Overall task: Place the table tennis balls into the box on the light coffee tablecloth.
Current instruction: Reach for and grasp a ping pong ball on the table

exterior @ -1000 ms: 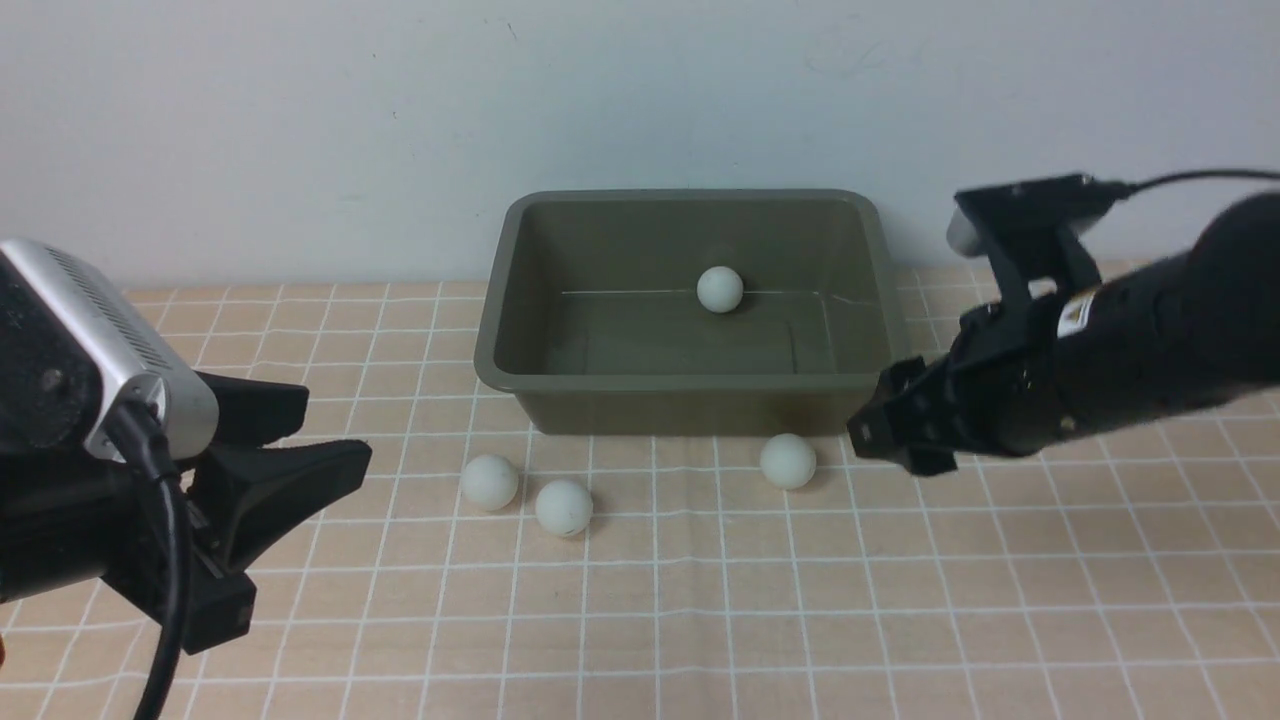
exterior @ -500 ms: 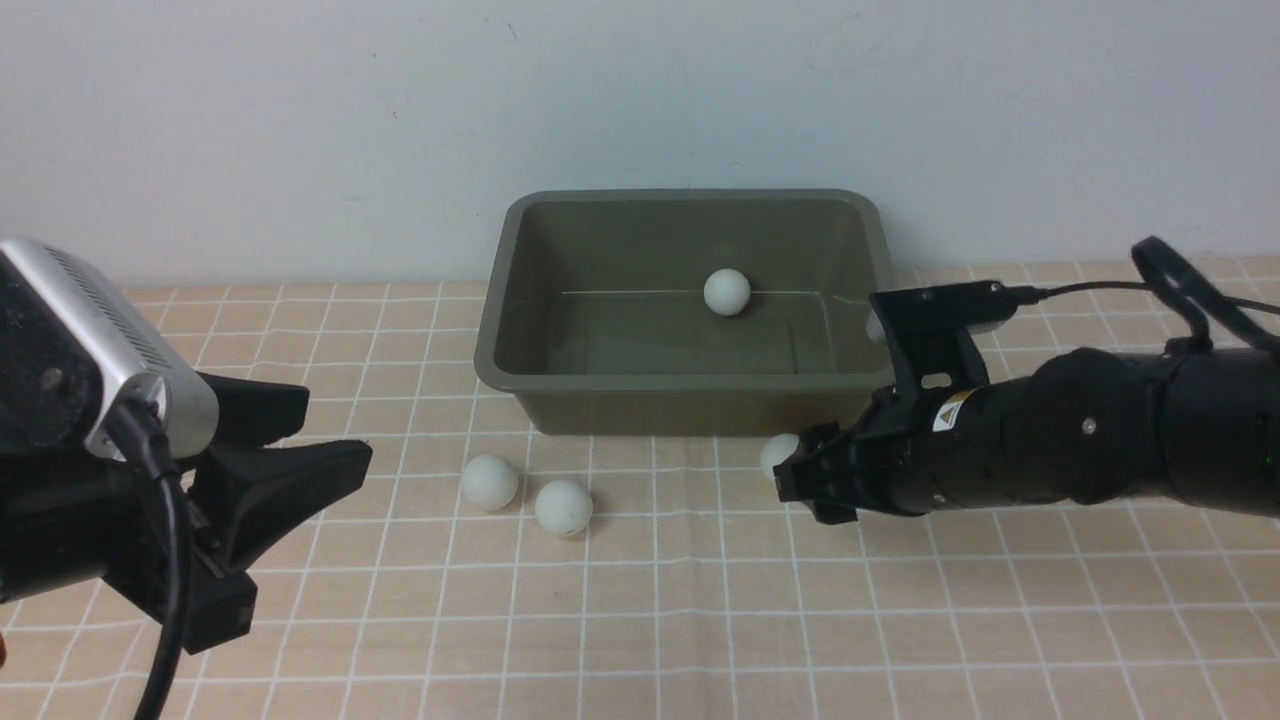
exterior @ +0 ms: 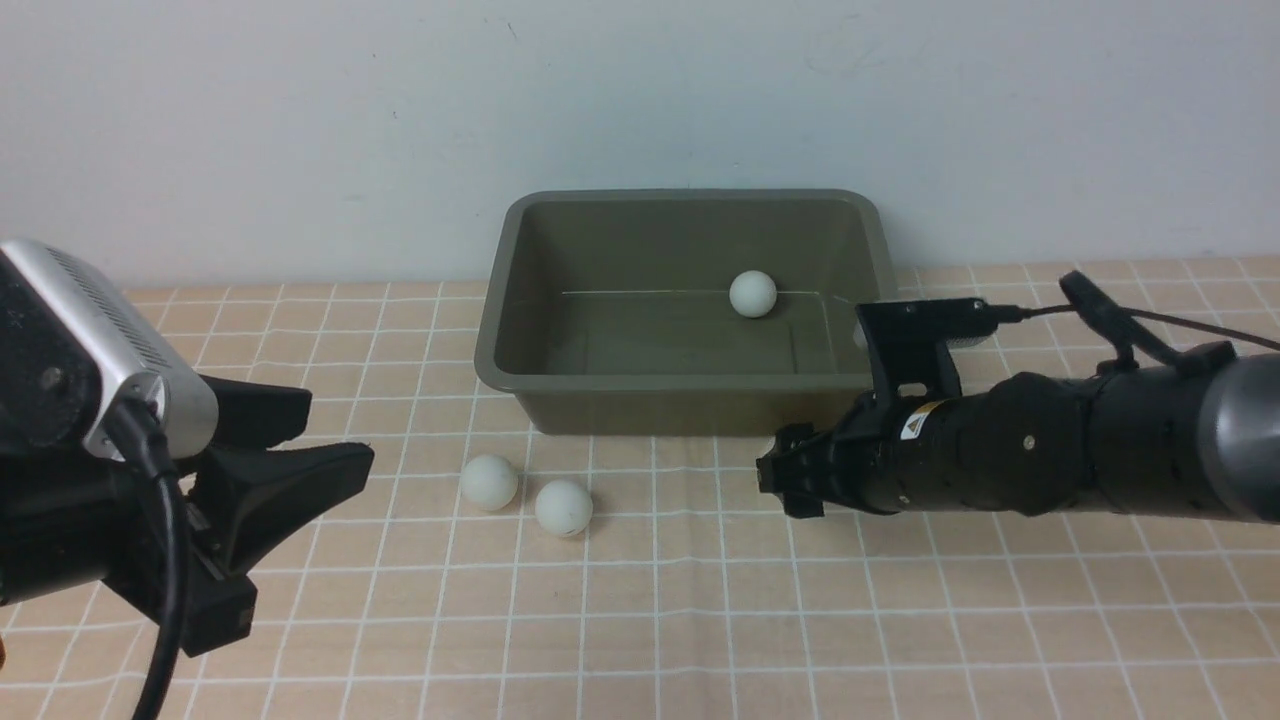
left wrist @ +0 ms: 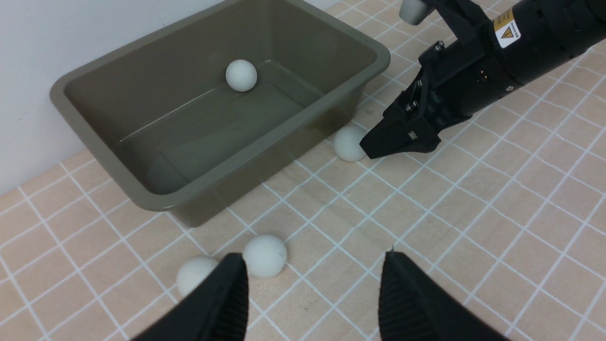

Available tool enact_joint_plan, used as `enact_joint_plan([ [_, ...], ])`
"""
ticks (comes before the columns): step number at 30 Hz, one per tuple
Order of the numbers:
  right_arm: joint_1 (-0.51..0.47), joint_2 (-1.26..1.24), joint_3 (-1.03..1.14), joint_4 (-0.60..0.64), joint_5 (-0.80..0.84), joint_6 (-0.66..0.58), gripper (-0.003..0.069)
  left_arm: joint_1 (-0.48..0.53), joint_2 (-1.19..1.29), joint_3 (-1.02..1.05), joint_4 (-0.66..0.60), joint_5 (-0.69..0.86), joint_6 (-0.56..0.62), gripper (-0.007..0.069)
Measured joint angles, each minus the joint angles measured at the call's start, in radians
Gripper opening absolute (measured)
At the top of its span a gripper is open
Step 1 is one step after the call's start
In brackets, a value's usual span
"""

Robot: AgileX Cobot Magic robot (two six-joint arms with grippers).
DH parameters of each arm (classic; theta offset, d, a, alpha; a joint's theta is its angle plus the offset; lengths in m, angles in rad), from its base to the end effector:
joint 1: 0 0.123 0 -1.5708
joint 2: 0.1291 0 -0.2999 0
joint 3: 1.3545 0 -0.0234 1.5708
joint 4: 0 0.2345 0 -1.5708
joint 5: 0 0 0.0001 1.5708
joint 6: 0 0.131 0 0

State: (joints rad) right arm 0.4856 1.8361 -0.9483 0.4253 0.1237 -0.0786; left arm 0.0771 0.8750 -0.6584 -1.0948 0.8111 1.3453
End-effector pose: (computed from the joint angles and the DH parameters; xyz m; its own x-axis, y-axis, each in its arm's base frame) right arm 0.3287 0.1810 0.1442 -0.8255 -0.0550 -0.5617 -0.2288 0.9424 0.2439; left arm 0.1644 -0.0720 0.3141 -0.3047 0.2871 -0.9081 0.6589 0.7521 0.0167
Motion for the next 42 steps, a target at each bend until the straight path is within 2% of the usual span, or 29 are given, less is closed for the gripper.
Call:
enact_joint_plan([
  [14,0.000,0.060,-0.008,0.027,-0.093,0.003,0.0526,0.000,0.000,0.000,0.000,0.014,-0.001,0.0308],
  [29,0.002,0.145,-0.091,0.027,-0.074,0.003,0.0522,0.000,0.000,0.000,0.000,0.014,0.000,0.0308],
  [32,0.006,0.158,-0.093,0.024,-0.074,0.002,0.0491,0.000,0.000,0.000,0.000,0.014,0.000,0.0308],
  [36,0.010,0.160,-0.097,0.024,-0.060,-0.002,0.0357,0.000,0.000,0.000,0.000,0.014,0.000,0.0308],
  [42,0.010,0.149,-0.101,0.012,0.005,-0.067,0.0362,0.000,0.000,0.000,0.000,0.014,0.000,0.0308],
])
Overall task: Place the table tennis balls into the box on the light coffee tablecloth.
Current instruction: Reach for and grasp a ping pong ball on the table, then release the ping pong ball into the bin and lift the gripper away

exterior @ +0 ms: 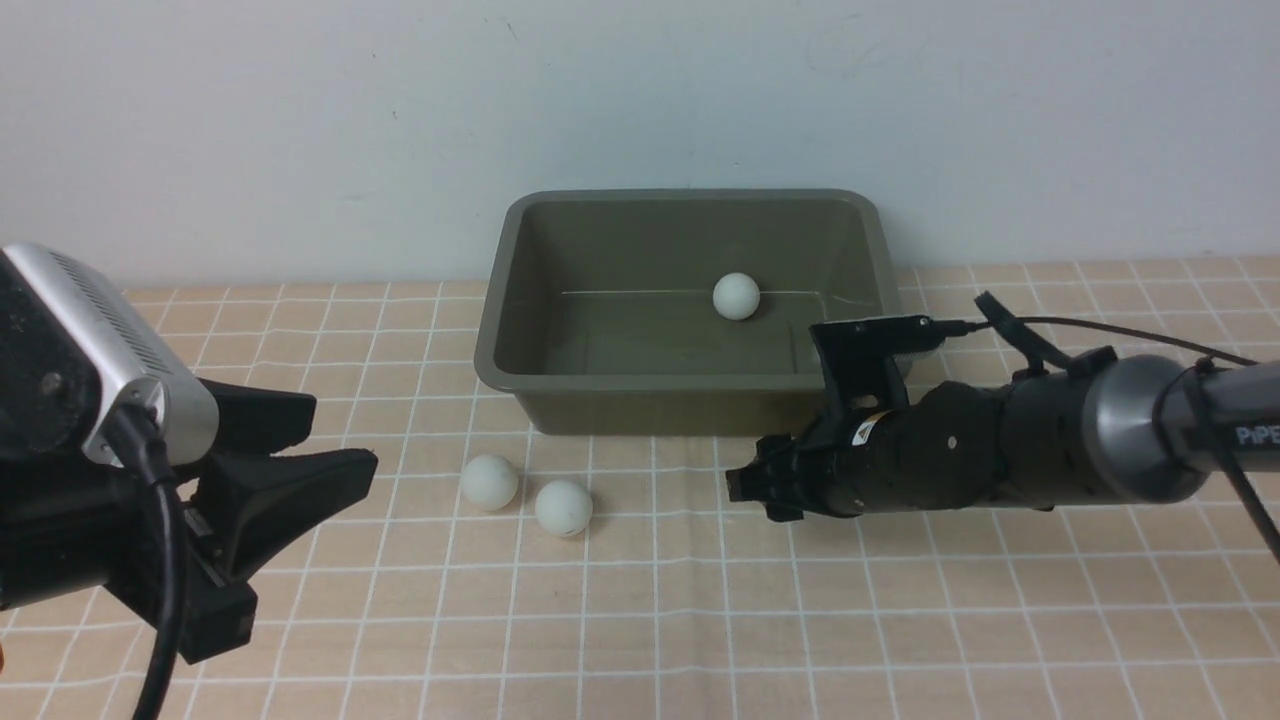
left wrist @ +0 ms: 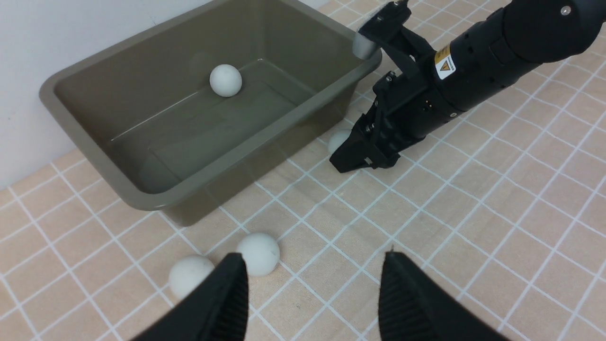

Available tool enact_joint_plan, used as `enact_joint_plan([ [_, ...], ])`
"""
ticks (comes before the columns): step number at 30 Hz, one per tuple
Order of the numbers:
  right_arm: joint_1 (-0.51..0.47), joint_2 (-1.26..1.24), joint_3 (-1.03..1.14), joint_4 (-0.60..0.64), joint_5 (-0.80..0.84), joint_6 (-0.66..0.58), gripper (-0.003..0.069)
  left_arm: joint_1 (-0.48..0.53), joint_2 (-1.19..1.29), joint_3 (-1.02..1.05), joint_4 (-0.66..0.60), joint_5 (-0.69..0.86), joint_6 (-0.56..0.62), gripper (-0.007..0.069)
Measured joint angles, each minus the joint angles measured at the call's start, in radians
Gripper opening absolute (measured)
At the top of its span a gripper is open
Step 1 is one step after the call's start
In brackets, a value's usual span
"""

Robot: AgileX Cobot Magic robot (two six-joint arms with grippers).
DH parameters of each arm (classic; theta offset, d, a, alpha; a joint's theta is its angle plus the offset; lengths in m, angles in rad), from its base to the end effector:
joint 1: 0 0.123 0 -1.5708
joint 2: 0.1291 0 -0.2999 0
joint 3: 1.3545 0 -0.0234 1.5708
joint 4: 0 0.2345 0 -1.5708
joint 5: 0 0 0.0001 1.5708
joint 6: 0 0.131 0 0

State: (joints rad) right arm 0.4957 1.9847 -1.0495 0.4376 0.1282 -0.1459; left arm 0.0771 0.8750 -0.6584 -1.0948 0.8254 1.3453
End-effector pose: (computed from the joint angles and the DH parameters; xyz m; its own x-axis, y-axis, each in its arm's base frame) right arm 0.3503 0.1975 0.1119 -0.8357 -0.1289 -0.5338 -0.2757 0.9392 0.2049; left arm 0.1630 -0.0733 0.3137 -0.3069 0.2890 -0.9068 0.6684 0.7437 0.0109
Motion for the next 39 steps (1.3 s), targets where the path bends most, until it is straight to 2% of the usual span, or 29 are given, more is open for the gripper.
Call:
enact_joint_plan([
  [7,0.000,-0.090,0.002,-0.153,0.212,-0.027,0.0362,0.000,0.000,0.000,0.000,-0.014,0.000,0.0308],
  [9,0.000,-0.163,0.003,-0.211,0.323,-0.027,0.0362,0.000,0.000,0.000,0.000,-0.019,0.000,0.0308],
  [13,0.000,-0.318,0.003,-0.261,0.426,-0.037,0.0362,0.000,0.000,0.000,0.000,-0.020,0.000,0.0308],
  [20,-0.013,-0.452,-0.044,-0.261,0.365,-0.047,0.0362,0.000,0.000,0.000,0.000,-0.020,0.000,0.0308],
  [30,-0.102,-0.193,-0.297,-0.237,0.359,-0.054,0.0362,0.000,0.000,0.000,0.000,-0.020,-0.006,0.0308],
  [39,-0.142,-0.064,-0.405,-0.222,0.363,-0.054,0.0368,0.000,0.001,0.000,0.000,-0.021,-0.006,0.0308],
])
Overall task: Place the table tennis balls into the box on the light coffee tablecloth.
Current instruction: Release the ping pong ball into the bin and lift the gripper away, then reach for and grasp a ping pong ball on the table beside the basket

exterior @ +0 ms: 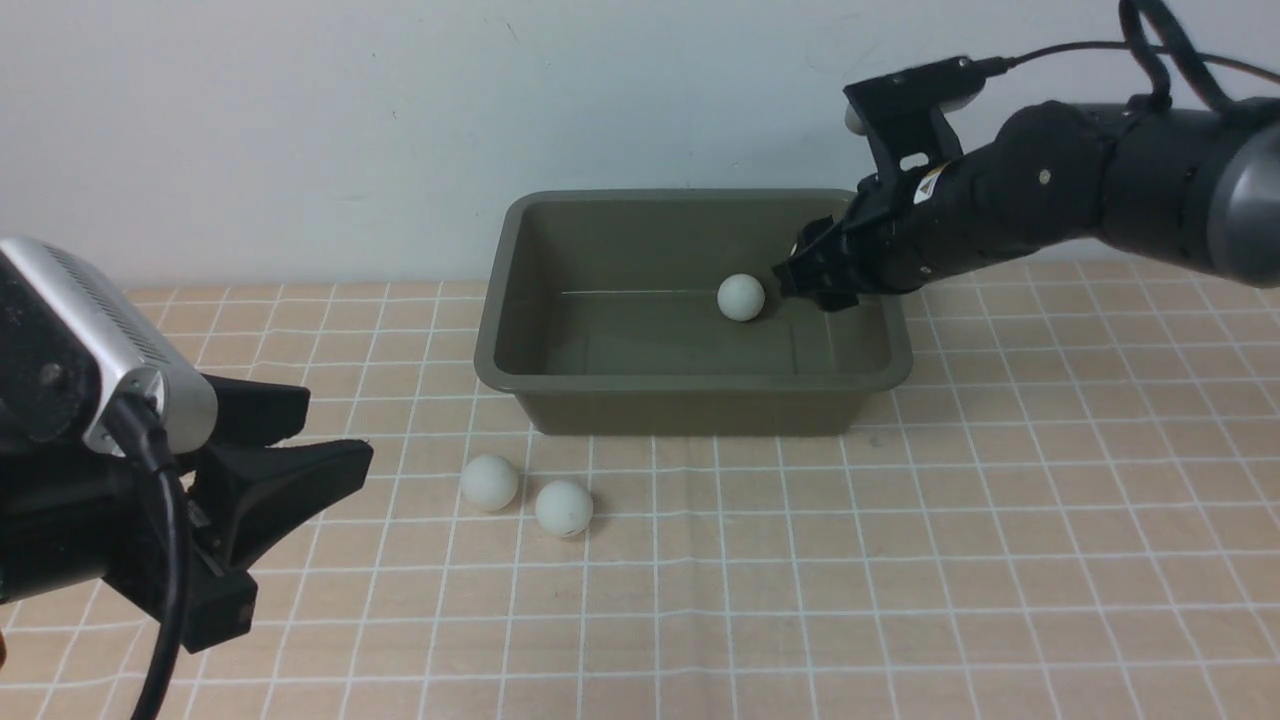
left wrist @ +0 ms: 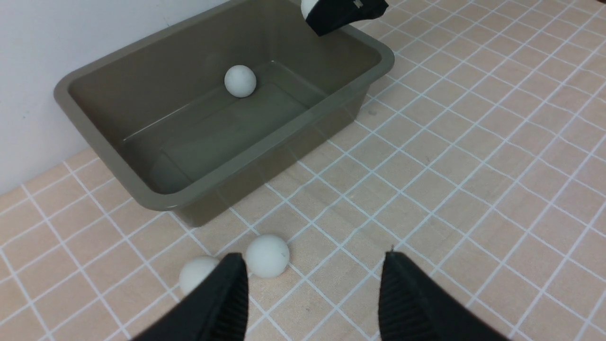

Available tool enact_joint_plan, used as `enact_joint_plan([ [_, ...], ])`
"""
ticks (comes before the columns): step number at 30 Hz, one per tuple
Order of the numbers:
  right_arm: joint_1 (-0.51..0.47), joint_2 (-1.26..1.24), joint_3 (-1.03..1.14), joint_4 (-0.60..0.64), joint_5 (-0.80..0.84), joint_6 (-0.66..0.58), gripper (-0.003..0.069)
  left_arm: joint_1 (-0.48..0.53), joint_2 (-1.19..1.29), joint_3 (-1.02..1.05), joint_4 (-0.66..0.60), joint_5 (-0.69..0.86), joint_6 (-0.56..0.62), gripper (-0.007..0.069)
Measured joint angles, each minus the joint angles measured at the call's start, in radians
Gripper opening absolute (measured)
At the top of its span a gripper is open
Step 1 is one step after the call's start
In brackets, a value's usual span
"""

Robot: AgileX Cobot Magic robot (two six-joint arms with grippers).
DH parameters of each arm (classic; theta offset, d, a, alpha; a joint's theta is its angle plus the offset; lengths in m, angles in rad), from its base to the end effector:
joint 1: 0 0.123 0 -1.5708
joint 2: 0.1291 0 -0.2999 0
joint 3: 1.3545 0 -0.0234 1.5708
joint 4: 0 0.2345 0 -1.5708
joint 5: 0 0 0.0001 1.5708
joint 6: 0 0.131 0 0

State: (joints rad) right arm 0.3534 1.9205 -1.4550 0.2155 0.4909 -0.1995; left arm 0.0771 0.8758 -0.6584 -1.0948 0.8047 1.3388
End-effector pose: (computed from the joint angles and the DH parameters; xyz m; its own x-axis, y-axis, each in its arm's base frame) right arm 0.4174 0.1681 0.2255 -0.7071 -0.2702 -0.6534 -0.4123 0.9083 0.0706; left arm 0.1651 -0.0715 0.3142 -0.3087 0.2813 -0.9086 0.6526 0.7576 0.0129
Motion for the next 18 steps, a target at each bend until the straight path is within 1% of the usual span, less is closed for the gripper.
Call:
enact_joint_plan([
  [6,0.000,0.002,-0.004,-0.012,-0.022,0.000,0.0454,0.000,0.002,0.000,0.000,-0.001,-0.015,0.0308],
  [11,0.000,-0.112,-0.007,-0.061,-0.041,0.005,0.0466,0.000,0.038,0.000,0.002,-0.030,-0.083,0.0308],
  [15,0.000,-0.225,-0.010,-0.102,-0.022,0.023,0.0465,0.000,0.095,-0.008,0.011,-0.055,-0.092,0.0309],
  [18,0.002,-0.321,-0.010,-0.130,0.029,0.029,0.0467,0.000,0.186,-0.049,0.026,-0.063,-0.096,0.0335],
])
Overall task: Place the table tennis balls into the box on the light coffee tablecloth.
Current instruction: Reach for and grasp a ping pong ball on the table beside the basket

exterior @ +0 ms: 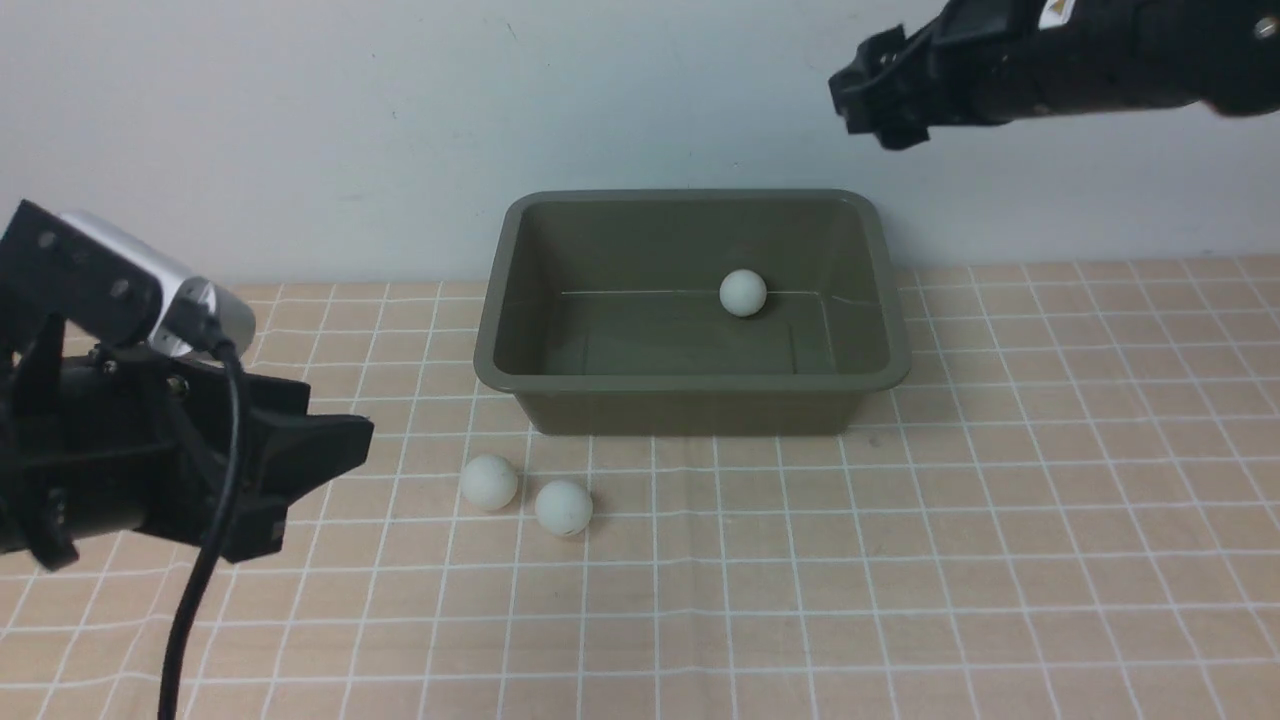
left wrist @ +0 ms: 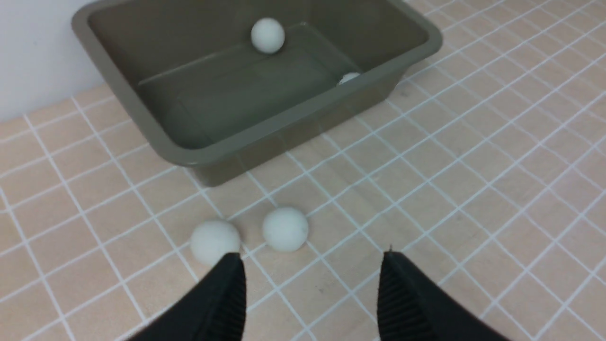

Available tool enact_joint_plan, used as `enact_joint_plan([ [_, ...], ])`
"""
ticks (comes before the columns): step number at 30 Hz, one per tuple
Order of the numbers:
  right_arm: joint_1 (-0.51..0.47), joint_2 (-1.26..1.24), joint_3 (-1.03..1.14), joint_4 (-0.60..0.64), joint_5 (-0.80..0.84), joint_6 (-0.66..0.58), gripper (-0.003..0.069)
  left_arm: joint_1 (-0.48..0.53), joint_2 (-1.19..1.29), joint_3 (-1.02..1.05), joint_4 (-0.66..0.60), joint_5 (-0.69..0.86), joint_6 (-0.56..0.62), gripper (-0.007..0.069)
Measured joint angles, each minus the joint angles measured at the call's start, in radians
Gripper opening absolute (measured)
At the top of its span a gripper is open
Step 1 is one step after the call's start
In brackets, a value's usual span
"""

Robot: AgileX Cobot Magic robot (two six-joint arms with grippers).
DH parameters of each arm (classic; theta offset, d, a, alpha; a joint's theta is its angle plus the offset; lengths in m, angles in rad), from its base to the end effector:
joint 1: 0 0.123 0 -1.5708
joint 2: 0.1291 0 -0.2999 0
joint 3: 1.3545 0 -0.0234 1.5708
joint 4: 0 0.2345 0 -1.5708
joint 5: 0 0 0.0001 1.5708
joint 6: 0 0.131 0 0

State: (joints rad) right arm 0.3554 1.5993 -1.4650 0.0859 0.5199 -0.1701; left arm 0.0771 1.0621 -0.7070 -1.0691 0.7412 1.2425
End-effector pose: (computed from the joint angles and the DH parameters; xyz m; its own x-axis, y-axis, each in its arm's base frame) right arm 0.3664 0.1419 0.3613 -0.4636 -0.2737 -0.8427 -0.4275 0.9021 -0.0578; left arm 0.2084 -0.0617 0.2954 -0.4775 0.2105 -0.8530 0.5694 0.8135 -0.1180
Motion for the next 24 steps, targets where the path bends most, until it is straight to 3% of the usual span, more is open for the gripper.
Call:
enact_joint_plan([
  [7,0.013,-0.126,0.000,-0.006,0.177,-0.008,0.0467,-0.002,0.295,-0.169,0.044,0.026,-0.010,0.0412],
  [14,0.013,-0.155,0.000,-0.006,0.271,-0.008,0.0467,-0.002,0.513,-0.329,0.120,0.117,-0.128,0.0414],
  [24,0.013,-0.155,0.000,-0.005,0.288,-0.008,0.0467,-0.028,0.705,-0.440,0.192,0.072,-0.120,0.0414],
])
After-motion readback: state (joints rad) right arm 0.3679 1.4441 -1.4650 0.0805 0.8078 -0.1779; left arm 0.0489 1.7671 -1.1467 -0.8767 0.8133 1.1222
